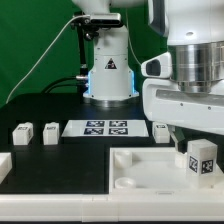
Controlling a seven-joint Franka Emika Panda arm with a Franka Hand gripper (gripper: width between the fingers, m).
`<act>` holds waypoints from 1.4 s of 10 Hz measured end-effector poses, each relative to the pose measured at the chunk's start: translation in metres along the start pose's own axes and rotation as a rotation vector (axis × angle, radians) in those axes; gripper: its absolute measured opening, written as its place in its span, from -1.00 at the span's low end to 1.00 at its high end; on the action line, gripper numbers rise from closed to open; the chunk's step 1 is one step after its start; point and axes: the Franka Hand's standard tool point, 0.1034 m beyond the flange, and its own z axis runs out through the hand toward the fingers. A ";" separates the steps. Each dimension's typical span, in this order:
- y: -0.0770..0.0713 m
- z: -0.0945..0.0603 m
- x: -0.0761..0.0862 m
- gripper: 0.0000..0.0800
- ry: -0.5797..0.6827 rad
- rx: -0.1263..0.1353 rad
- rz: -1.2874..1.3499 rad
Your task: Assemble one leg
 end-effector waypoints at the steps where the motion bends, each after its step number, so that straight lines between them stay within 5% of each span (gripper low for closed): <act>1: 0.001 0.001 0.000 0.62 -0.011 -0.011 -0.148; 5: 0.001 -0.001 -0.001 0.62 -0.026 -0.045 -0.632; 8: 0.002 -0.001 0.001 0.62 -0.027 -0.047 -0.822; 9: 0.002 -0.001 0.001 0.31 -0.027 -0.047 -0.822; 10: 0.002 -0.001 0.001 0.31 -0.027 -0.047 -0.822; 11: 0.002 -0.001 0.001 -0.03 -0.027 -0.046 -0.807; 14: 0.002 -0.001 0.001 -0.27 -0.023 -0.044 -0.754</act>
Offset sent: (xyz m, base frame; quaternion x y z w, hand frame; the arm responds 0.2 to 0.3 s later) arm 0.0013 0.0077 0.0056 -0.0168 -0.0222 -0.3268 0.9447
